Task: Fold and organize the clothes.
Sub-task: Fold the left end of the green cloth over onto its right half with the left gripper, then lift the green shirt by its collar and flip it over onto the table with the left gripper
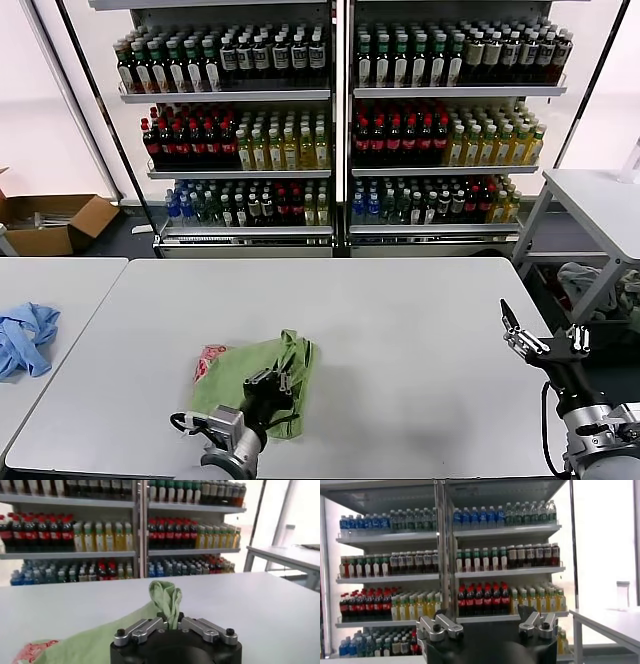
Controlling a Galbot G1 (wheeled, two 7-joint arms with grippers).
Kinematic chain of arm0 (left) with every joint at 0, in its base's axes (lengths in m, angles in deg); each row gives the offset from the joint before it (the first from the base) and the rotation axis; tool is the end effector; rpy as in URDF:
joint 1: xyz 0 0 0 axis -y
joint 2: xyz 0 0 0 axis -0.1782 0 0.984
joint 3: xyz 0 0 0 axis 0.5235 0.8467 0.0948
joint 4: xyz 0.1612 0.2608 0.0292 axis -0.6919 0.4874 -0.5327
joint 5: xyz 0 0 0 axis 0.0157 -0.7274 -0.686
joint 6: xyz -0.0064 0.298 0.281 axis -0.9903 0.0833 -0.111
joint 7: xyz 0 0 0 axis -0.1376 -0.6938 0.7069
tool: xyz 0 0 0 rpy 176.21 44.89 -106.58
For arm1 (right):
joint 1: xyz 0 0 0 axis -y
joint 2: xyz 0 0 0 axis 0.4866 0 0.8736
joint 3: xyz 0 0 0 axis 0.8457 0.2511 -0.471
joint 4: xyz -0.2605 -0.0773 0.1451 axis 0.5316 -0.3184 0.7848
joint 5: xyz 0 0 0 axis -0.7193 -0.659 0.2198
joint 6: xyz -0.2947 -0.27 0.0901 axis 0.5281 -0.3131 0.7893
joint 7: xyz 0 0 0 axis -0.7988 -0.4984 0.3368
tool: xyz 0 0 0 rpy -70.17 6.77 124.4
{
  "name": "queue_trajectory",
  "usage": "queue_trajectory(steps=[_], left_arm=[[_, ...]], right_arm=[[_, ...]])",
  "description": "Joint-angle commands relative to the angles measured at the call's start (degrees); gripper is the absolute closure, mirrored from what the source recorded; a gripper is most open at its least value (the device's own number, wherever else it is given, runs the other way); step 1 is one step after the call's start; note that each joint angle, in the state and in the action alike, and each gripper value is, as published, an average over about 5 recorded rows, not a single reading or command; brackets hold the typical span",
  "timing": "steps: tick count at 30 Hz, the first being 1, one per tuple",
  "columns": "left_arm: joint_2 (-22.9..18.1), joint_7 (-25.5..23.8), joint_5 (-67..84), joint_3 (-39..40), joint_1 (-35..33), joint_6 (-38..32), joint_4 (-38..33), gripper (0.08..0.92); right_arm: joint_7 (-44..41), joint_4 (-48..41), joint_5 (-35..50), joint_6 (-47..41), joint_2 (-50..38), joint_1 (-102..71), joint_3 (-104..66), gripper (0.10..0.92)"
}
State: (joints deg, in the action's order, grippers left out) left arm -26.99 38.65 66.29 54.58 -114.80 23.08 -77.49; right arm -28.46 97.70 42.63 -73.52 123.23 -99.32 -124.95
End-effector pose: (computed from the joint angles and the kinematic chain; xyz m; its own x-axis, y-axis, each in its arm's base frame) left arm 0.2402 -0.1109 -0.2172 -0.8947 0.2985 0.3323 0.3016 0.9524 -0.0436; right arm 0.2561 -0.1100 -0.1880 -0.9983 -0.0327 -0.0474 -0.0337 0.9992 0.0201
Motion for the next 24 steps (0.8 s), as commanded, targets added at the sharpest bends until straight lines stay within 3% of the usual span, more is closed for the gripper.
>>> queue_trajectory(steps=[1, 4, 10, 15, 20, 24], left_arm=[[-1.2, -0.5, -5.5, 7.2, 3.1, -1.7, 7.2, 0.879], [-1.1, -0.9, -6.6, 7.0, 3.4, -2.8, 8.9, 0.848], [0.2, -3.9, -7.9, 7.5, 2.6, -6.1, 8.6, 0.686], [2.2, -5.8, -8.3, 6.0, 1.1, -8.7, 2.7, 0.539], [4.8, -5.7, -3.3, -4.8, -1.0, -8.3, -6.5, 0.392], [8.9, -5.2, 4.6, -19.0, -6.6, -6.7, -5.7, 0.279]], right_arm=[[-0.1, 0.1, 0.0, 0.1, 0.2, -0.1, 0.0, 0.203], [-0.1, 0.2, -0.1, 0.1, 0.4, -0.1, 0.3, 0.203], [-0.1, 0.1, -0.3, 0.1, 0.8, 0.4, 1.2, 0.203], [-0.1, 0.3, -0.4, 0.0, 0.8, 0.8, 1.5, 0.203], [-0.1, 0.6, -0.5, 0.0, 0.8, 0.6, 1.4, 0.203], [-0.1, 0.6, -0.4, 0.2, 0.7, 0.3, 0.9, 0.203]])
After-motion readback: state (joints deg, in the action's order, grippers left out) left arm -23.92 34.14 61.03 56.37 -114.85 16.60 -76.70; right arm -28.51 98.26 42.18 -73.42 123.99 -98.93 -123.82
